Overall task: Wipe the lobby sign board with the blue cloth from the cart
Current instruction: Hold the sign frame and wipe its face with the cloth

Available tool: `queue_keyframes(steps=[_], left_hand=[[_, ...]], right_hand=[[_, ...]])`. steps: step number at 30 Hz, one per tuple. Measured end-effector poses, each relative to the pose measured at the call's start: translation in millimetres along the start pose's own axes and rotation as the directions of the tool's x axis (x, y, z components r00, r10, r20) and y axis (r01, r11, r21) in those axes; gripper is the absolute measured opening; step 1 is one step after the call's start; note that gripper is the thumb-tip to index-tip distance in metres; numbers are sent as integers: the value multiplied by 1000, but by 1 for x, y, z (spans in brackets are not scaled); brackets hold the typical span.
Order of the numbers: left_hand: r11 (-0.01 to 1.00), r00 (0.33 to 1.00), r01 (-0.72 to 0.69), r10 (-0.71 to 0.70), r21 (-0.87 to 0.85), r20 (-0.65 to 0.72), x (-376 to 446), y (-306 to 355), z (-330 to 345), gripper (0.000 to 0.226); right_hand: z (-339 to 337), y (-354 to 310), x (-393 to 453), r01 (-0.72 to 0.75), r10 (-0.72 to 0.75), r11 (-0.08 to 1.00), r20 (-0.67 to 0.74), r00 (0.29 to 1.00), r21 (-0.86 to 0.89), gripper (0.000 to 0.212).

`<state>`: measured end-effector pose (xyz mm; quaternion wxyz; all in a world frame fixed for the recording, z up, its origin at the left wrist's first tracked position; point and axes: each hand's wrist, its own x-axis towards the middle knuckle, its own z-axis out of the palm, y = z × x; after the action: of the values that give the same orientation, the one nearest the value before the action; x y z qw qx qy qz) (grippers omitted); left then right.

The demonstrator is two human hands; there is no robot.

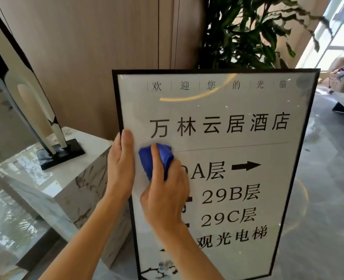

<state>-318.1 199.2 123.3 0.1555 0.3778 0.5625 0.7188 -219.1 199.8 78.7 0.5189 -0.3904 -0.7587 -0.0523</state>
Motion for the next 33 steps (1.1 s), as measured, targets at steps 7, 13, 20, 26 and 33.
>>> queue_keyframes(steps=[7, 13, 20, 26, 33], left_hand=[[998, 999, 28, -27, 62, -23, -4, 6, -1, 38], [997, 999, 29, -26, 78, -41, -4, 10, 2, 41], [999, 999, 28, -27, 34, -27, -4, 4, -2, 42], [999, 999, 38, -38, 24, -9, -4, 3, -4, 42], [997, 1000, -2, 0, 75, 27, -2, -4, -5, 39]], right_hand=[[-38, 66, 101, 55, -61, 990, -36, 998, -129, 59], [-105, 202, 144, -237, 194, 926, -169, 966, -295, 63], [-86, 164, 151, -365, 333, 928, -263, 905, -79, 65], [-19, 19, 121, -7, 7, 1000, -89, 996, 2, 61], [-4, -18, 95, 375, -371, 926, 72, 926, -51, 48]])
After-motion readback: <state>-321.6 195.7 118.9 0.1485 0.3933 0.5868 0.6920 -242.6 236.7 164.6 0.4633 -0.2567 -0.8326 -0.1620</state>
